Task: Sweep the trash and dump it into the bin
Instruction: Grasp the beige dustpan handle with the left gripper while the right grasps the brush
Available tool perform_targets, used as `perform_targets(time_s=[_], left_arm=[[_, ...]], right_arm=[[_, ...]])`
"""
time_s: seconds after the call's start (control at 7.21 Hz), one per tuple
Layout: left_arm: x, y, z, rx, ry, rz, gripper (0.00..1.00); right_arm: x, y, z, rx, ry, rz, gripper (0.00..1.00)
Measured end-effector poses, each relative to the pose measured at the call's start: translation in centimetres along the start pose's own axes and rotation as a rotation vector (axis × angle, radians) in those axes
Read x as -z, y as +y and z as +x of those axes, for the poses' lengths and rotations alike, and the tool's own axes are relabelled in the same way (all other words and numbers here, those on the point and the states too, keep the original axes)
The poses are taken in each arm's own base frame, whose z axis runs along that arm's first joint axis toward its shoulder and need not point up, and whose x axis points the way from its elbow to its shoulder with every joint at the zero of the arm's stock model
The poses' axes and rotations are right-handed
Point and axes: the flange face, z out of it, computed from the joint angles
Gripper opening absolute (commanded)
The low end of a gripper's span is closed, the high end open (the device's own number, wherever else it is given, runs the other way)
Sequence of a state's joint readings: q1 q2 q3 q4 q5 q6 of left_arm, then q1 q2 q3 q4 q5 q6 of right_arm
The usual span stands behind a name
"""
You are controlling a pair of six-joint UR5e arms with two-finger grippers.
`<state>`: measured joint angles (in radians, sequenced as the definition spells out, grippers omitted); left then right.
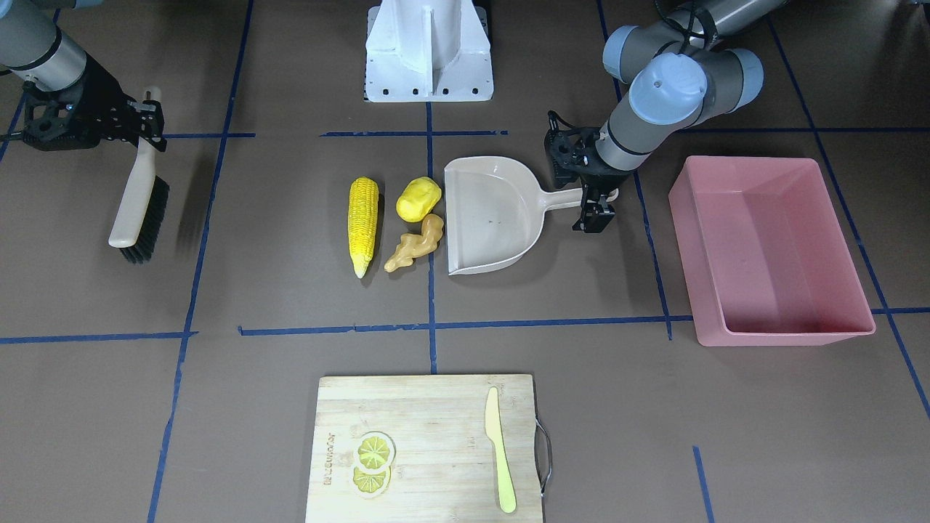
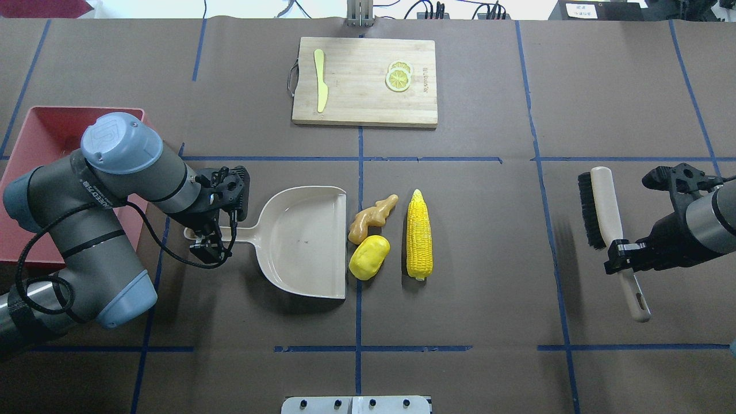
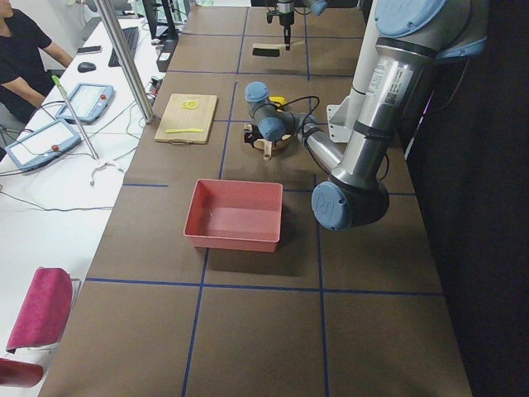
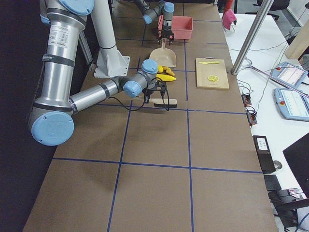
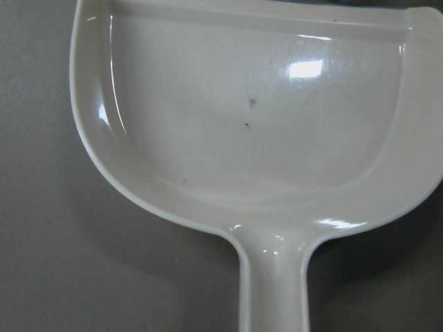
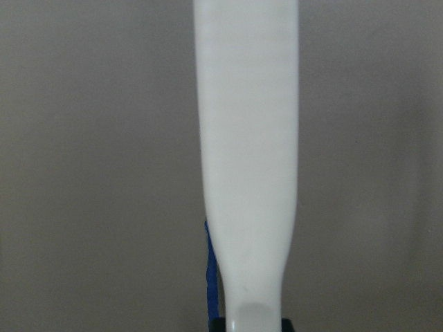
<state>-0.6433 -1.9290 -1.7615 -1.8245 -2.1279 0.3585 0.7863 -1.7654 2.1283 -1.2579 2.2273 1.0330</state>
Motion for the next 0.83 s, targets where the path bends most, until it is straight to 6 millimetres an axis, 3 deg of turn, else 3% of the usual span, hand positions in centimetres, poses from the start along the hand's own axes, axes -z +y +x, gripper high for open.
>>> perform_targets(time_s=[0.28,0.42,0.55,0.83], left_arm=[[-0.68,0.24,0.19,0.006,0.009,-0.011,0.99],[-0.98,0.22,0.15,0.006,0.013,-0.014,0.82],[-0.9,-0.04,0.21,0.001,0.014,-0.01,0.55],[-0.44,-0.16,0.36,-0.003,0.011,-0.003,0.32]], right_arm=[[0.04,-0.05,-0.04,0.0,-0.001,0.001,0.0],[0.11,-0.09,-0.05,-0.001,-0.003,0.002,0.0],[0.23,-0.14,-0.01,-0.002,-0.005,0.003,0.0],[0.43,-0.27,0.15,-0.006,-0.006,0.006,0.0]])
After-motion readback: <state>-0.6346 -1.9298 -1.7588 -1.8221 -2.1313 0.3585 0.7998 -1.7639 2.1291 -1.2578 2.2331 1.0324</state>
